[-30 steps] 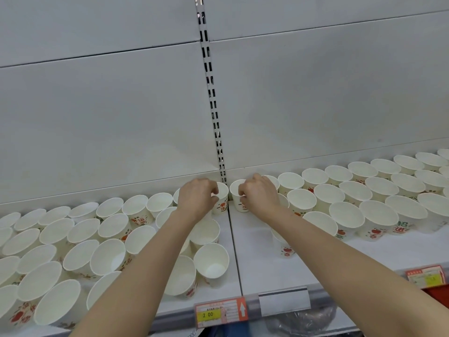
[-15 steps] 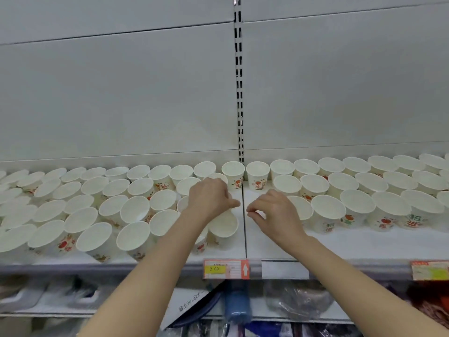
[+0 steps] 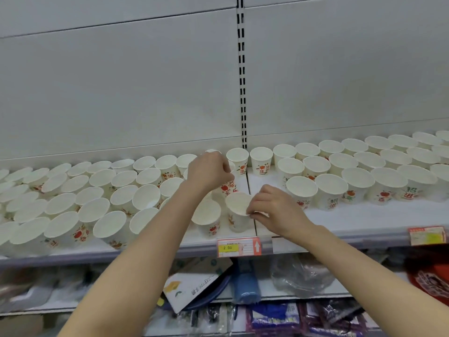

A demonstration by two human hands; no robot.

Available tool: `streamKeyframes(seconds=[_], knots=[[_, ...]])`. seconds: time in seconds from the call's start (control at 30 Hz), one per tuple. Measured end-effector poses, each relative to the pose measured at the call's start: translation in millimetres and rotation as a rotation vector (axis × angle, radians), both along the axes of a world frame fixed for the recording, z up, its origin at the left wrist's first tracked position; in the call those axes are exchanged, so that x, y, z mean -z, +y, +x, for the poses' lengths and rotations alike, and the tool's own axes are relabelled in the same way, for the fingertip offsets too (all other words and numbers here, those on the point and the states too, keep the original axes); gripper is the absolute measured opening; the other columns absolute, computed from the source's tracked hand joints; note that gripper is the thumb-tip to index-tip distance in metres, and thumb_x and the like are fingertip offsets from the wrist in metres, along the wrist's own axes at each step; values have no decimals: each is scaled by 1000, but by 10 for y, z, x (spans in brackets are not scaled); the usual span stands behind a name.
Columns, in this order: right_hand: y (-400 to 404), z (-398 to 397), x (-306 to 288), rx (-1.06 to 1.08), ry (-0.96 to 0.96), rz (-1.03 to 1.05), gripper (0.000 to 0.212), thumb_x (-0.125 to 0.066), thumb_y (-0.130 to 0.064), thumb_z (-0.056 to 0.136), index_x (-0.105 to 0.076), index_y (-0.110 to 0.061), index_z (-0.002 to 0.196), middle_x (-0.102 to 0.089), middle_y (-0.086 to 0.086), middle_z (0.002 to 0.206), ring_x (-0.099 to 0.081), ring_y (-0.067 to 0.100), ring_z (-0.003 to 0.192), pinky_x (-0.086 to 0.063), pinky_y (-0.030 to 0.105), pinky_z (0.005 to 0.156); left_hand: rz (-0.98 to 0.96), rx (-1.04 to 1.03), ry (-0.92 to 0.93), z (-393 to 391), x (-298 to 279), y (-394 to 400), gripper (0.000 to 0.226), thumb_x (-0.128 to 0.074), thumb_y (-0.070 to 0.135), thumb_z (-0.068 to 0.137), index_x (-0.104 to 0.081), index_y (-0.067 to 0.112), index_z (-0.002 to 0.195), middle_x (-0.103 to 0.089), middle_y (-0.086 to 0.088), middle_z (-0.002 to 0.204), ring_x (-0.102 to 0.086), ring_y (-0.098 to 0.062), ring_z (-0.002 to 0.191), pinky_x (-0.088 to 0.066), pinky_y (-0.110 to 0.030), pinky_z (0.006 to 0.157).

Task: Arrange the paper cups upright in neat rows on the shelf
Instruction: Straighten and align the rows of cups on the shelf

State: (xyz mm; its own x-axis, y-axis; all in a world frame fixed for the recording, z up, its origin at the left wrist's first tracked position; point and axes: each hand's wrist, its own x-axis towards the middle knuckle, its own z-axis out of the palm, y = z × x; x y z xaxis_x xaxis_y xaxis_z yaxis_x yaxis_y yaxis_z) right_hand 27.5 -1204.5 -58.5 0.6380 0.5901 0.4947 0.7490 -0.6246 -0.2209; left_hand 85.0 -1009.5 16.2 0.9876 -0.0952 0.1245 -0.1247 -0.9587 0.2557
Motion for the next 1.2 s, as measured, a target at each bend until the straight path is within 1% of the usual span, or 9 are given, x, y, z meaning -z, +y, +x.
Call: streamKeyframes(seconds=[0.17,0.3,0.4,0.57,0.7,0.77,0.87,1.03,1.2], knots=[[-226,91,-82,200,41,100,12,-80,-10,72,-72,-16,80,-68,-4,83,-60,18,79,-52,35,61,-76,114,3,100,-61,123,8,-75,31,75,-71,24,72,-65,12,69,-58,-8,68,-35,-23,52],[-291,309,-243,372,43,-25,7,-75,-13,75,-70,-13,80,-67,1,84,-60,25,86,-49,36,63,-72,179,5,176,-31,60,11,-76,33,75,-67,30,69,-64,14,69,-61,-11,73,-47,-27,61],[-323,518,-353,460,108,-156,13,-70,-26,81,-69,-15,87,-65,0,95,-56,20,94,-42,31,68,-22,233,2,199,-23,-76,9,-73,31,76,-68,30,70,-61,14,66,-60,-12,72,-43,-25,59],[-347,737,-389,483,192,-222,8,-68,-27,82,-68,-20,86,-65,-2,96,-58,20,92,-49,35,72,33,261,-65,240,71,-186,3,-71,27,79,-72,26,76,-67,10,73,-59,-13,74,-40,-25,57],[-358,856,-401,490,237,-156,8,-67,-22,81,-69,-20,88,-67,-4,96,-59,18,88,-47,32,70,62,261,-98,329,208,-191,5,-69,27,81,-73,24,81,-69,5,80,-62,-19,82,-37,-27,58],[-353,888,-381,484,230,-131,9,-66,-20,82,-70,-18,90,-67,-4,97,-59,18,89,-47,32,71,59,243,-122,357,293,-189,6,-69,29,83,-72,24,83,-69,4,82,-62,-21,85,-40,-29,60],[-363,917,-360,479,223,-74,9,-66,-19,82,-70,-16,89,-63,-3,97,-58,19,88,-46,33,69,55,227,-158,374,362,-192,9,-69,31,85,-72,23,85,-68,4,86,-60,-20,89,-46,-32,65],[-416,863,-211,480,206,-10,6,-70,-22,81,-69,-17,83,-60,-1,96,-57,23,83,-47,37,68,38,208,-244,345,396,-139,10,-66,30,86,-72,23,87,-66,5,88,-57,-16,90,-41,-30,64],[-385,916,-208,474,181,-98,7,-64,-21,84,-68,-17,88,-59,-2,100,-58,25,85,-42,31,63,97,207,-172,335,420,-182,8,-64,27,86,-72,25,86,-67,6,87,-59,-17,89,-45,-30,62]])
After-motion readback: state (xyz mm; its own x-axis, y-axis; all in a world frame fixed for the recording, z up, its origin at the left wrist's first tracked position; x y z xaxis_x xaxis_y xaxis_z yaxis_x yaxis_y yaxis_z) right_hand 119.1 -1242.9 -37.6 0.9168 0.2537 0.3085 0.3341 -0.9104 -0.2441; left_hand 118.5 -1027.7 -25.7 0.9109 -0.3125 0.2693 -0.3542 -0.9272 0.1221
